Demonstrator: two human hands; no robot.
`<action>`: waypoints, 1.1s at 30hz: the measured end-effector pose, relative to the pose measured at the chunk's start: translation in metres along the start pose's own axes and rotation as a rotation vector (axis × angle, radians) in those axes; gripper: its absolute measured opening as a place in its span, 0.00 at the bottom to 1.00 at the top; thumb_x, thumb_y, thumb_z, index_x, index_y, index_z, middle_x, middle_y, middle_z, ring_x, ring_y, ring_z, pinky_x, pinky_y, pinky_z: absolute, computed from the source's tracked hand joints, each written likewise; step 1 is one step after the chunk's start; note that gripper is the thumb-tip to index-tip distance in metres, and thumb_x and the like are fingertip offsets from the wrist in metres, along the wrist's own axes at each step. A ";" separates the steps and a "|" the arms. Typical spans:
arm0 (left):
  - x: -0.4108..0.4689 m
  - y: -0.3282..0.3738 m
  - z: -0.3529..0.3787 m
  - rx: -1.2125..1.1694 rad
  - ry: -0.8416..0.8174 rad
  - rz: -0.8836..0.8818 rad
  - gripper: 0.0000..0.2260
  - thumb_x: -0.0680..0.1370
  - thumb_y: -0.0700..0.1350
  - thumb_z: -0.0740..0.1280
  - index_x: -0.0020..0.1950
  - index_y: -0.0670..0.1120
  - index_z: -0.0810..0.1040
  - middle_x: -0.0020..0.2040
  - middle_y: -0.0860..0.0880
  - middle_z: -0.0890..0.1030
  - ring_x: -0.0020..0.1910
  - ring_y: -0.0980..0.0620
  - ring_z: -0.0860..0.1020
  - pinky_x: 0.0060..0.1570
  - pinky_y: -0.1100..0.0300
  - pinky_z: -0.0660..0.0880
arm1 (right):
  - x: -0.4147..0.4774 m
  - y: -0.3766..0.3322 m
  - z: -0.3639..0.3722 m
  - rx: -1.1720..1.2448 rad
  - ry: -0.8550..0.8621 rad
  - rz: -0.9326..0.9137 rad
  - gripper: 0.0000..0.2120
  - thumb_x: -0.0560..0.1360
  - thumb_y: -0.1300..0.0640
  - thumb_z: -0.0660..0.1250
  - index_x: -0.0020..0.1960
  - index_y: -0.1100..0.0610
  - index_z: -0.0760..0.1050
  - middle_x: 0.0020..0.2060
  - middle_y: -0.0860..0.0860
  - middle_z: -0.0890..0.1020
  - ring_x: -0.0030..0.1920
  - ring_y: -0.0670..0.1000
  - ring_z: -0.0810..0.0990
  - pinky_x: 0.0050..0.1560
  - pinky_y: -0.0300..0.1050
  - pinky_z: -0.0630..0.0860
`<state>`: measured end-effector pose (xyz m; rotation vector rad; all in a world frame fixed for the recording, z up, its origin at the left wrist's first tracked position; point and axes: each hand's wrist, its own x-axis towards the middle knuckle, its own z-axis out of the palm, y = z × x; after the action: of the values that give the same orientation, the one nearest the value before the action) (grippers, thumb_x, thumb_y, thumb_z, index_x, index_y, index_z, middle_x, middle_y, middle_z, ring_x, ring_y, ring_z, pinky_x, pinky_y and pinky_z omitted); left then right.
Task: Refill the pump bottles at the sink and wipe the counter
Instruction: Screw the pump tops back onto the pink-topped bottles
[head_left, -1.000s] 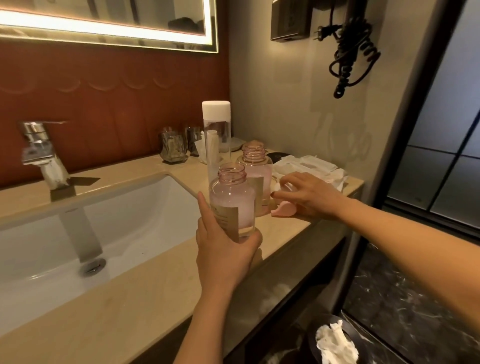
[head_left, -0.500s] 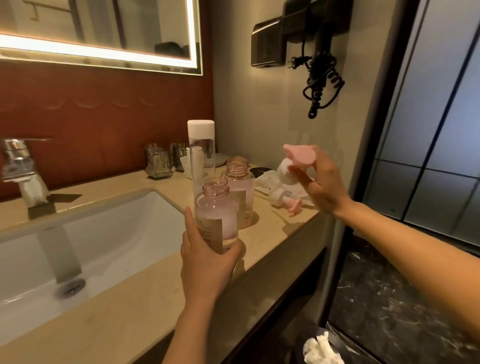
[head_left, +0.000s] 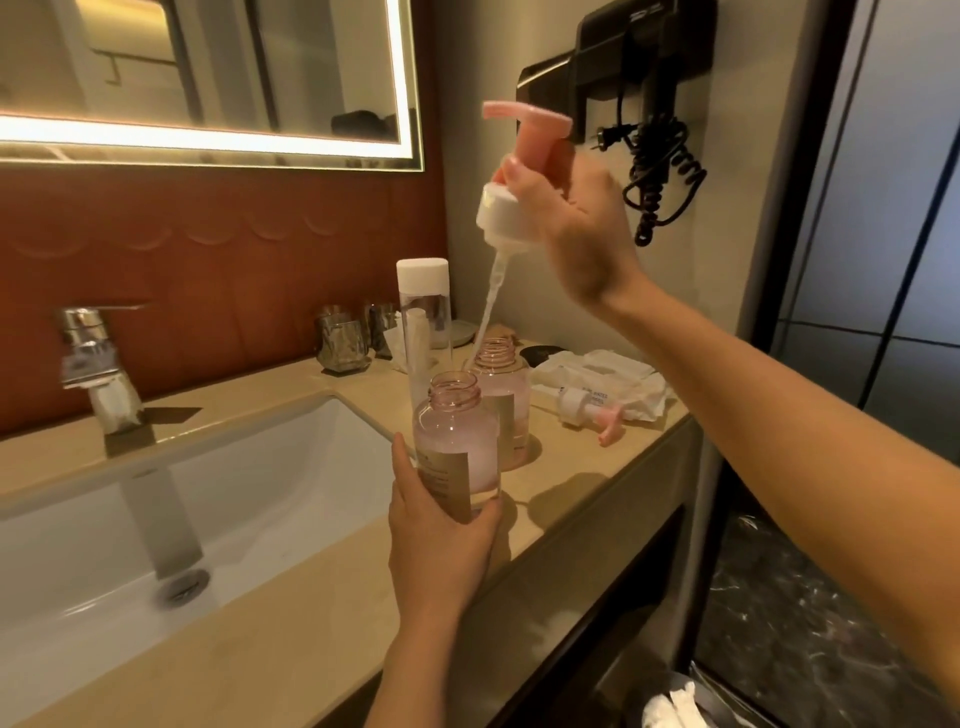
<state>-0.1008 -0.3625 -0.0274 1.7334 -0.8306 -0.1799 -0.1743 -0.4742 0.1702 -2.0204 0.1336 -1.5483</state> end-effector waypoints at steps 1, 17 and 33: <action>0.000 0.000 0.000 0.000 0.001 0.002 0.51 0.66 0.53 0.76 0.76 0.58 0.43 0.76 0.52 0.58 0.73 0.48 0.60 0.67 0.49 0.64 | 0.002 0.000 0.004 0.010 -0.015 0.004 0.14 0.74 0.51 0.59 0.46 0.62 0.73 0.38 0.54 0.76 0.38 0.50 0.75 0.37 0.38 0.75; -0.001 0.001 -0.001 -0.011 -0.014 -0.026 0.51 0.67 0.52 0.76 0.76 0.59 0.40 0.75 0.51 0.60 0.72 0.48 0.62 0.67 0.51 0.64 | -0.050 0.040 0.040 -0.083 -0.403 0.260 0.07 0.79 0.53 0.61 0.52 0.55 0.74 0.46 0.49 0.78 0.46 0.46 0.77 0.47 0.40 0.74; -0.002 -0.002 -0.001 -0.022 -0.015 -0.040 0.51 0.67 0.50 0.76 0.75 0.60 0.41 0.73 0.49 0.64 0.70 0.47 0.66 0.65 0.52 0.67 | -0.071 0.038 0.042 -0.093 -0.443 0.309 0.10 0.78 0.54 0.63 0.56 0.57 0.77 0.49 0.49 0.80 0.50 0.48 0.78 0.51 0.40 0.75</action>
<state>-0.1016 -0.3605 -0.0292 1.7307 -0.8026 -0.2280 -0.1491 -0.4602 0.0840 -2.2390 0.3283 -0.8998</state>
